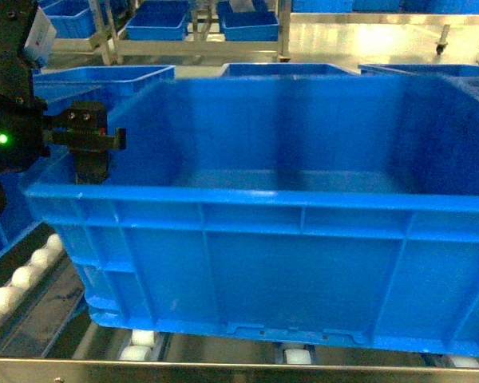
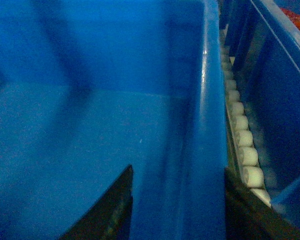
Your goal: Place box next to blue box on left shelf
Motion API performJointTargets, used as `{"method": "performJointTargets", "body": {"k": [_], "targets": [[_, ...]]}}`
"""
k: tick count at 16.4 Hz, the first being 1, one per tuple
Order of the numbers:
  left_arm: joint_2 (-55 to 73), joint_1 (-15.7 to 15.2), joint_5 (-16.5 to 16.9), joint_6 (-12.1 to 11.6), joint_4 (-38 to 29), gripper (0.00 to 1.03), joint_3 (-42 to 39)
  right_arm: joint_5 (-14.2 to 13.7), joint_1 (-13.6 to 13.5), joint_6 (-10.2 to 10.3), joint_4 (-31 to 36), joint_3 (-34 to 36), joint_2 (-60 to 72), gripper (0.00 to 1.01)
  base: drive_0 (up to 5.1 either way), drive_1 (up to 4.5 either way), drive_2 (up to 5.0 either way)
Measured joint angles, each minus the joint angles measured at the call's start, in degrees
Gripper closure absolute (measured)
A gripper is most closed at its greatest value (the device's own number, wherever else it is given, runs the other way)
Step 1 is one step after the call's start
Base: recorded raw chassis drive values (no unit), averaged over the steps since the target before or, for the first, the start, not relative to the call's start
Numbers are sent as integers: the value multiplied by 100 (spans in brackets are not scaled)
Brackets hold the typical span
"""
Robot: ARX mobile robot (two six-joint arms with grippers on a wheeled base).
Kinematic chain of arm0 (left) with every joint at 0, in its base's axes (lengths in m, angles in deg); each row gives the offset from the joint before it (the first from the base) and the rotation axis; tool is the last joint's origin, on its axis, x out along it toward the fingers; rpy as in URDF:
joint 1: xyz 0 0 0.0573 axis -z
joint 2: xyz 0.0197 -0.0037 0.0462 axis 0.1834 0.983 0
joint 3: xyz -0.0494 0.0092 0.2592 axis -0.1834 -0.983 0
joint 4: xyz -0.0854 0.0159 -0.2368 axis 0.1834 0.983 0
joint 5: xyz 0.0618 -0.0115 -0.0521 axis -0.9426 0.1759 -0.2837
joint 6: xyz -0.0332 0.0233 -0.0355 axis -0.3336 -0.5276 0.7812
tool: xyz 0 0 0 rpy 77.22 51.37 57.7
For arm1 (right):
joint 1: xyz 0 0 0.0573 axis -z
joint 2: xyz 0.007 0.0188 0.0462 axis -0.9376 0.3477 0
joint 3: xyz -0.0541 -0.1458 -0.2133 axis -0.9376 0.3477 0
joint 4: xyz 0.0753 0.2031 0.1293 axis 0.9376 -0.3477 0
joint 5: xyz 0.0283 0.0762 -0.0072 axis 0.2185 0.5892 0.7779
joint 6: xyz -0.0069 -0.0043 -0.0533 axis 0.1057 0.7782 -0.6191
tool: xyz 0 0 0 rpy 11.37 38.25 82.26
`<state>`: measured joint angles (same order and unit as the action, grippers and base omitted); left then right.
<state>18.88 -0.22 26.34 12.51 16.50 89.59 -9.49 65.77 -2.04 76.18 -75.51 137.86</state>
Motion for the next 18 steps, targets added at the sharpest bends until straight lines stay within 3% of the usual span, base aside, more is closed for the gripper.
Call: {"method": "performJointTargets", "body": {"k": [2, 4, 6, 12, 13, 14, 16, 18], "targets": [[-48, 22, 9, -17, -164, 22, -22, 2, -109, 17, 39, 13, -155, 41, 0, 0, 0], [-138, 50, 7, -22, -527, 3, -92, 111, -186, 0, 92, 96, -284, 17, 0, 0, 0], [-273, 96, -177, -7, -1193, 5, -216, 96, -238, 0, 428, 197, -350, 2, 0, 0, 0], [-431, 107, -247, 20, -1294, 5, -223, 70, -249, 0, 501, 199, -396, 3, 0, 0, 0], [-428, 105, -236, 31, -1467, 7, -260, -350, -260, -31, 1829, 570, -291, 12, 0, 0, 0], [-557, 22, -101, 72, -2026, 20, -612, -568, -238, -68, 2765, 1134, -376, 25, 0, 0, 0], [-1126, -168, 15, 155, -2328, 41, -1425, -560, -109, -103, 3394, 1818, -833, 47, 0, 0, 0], [-1578, -330, 142, 155, -2400, 62, -2024, -483, -52, -105, 3434, 2168, -1314, 67, 0, 0, 0]]}}
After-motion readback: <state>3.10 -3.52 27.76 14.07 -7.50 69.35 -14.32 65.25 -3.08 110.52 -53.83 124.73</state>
